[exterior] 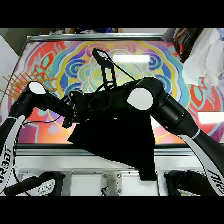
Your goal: Fold the clothes and pants, and hang the long-sleeved shirts on hangers.
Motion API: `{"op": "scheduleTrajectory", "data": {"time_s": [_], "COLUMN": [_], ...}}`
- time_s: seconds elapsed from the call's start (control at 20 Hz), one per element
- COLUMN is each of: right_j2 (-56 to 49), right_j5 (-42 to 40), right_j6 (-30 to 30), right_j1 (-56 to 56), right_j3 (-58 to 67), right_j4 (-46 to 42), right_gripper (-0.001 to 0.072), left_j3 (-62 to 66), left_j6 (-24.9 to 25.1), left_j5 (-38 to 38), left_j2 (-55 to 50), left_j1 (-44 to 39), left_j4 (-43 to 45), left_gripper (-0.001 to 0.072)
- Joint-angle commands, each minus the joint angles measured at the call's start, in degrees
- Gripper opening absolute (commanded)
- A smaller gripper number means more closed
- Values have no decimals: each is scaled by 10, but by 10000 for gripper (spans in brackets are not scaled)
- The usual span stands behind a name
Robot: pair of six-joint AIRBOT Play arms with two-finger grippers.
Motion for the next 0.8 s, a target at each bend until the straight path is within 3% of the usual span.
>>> {"op": "scheduleTrajectory", "data": {"time_s": [0.0,0.1,0.15,0.5,0.55,0.6,0.75], "right_j2": [0,2,5,51,56,58,59], "right_j5": [20,30,32,93,110,122,125], "right_j6": [-18,-34,-39,-48,-48,-48,-51], "right_j1": [-1,-3,-5,-48,-54,-57,-57], "right_j3": [1,1,1,1,1,1,1], "right_j4": [0,0,0,-2,-2,-1,5], "right_gripper": [73,411,450,470,598,668,666], "left_j3": [0,0,0,0,0,0,0], "left_j6": [1,1,1,1,1,1,1], "left_j5": [-2,-2,-2,-2,-2,-2,-2], "left_j2": [0,0,0,0,0,0,0], "left_j1": [0,0,0,0,0,0,0], "left_j4": [-1,-1,0,0,0,0,0], "left_gripper": [18,18,18,18,19,19,18]}}
